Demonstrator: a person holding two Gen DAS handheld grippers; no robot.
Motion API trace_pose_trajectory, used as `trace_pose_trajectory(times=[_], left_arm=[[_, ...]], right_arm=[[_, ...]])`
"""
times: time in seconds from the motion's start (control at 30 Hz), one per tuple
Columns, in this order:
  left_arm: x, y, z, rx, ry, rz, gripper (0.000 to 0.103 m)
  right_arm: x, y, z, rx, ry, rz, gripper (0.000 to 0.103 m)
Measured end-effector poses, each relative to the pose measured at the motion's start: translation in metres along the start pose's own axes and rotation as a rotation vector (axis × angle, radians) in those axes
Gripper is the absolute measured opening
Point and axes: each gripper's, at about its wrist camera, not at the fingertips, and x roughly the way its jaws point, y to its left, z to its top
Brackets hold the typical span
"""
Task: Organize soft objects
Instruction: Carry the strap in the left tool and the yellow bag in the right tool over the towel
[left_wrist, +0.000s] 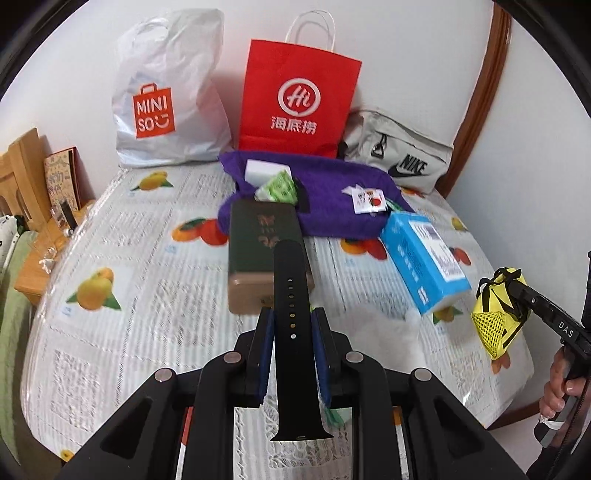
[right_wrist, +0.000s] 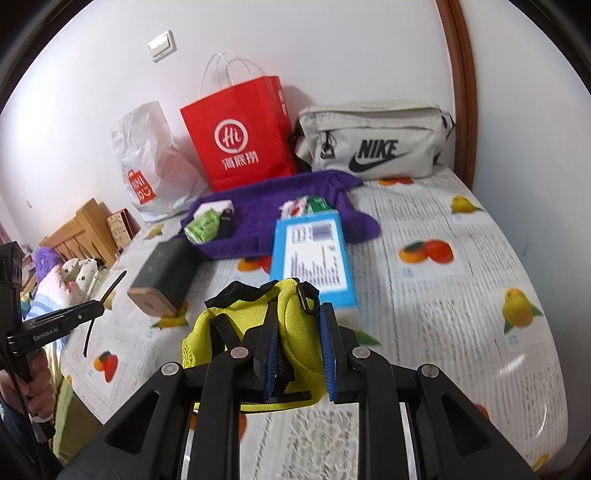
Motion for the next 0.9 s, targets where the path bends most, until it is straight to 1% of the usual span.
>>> trace_pose_trajectory(times=[0.37, 0.67, 0.9], left_arm=[[0.013, 0.002, 0.043, -0.006, -0.015, 0.005, 0.02], [0.037, -0.001, 0.082, 0.001, -0.017, -0.005, 0.02], [0.064, 0.002, 0.107, -0.015, -0.007, 0.001, 0.02]], right_arm=[[0.021, 0.01, 0.05, -0.006, -0.026, 0.036, 0.021], [0.047, 0.016, 0.09, -0.019, -0.046, 0.047, 0.021], [0.078, 0.015, 0.115, -0.029, -0.038, 0.056, 0.021]])
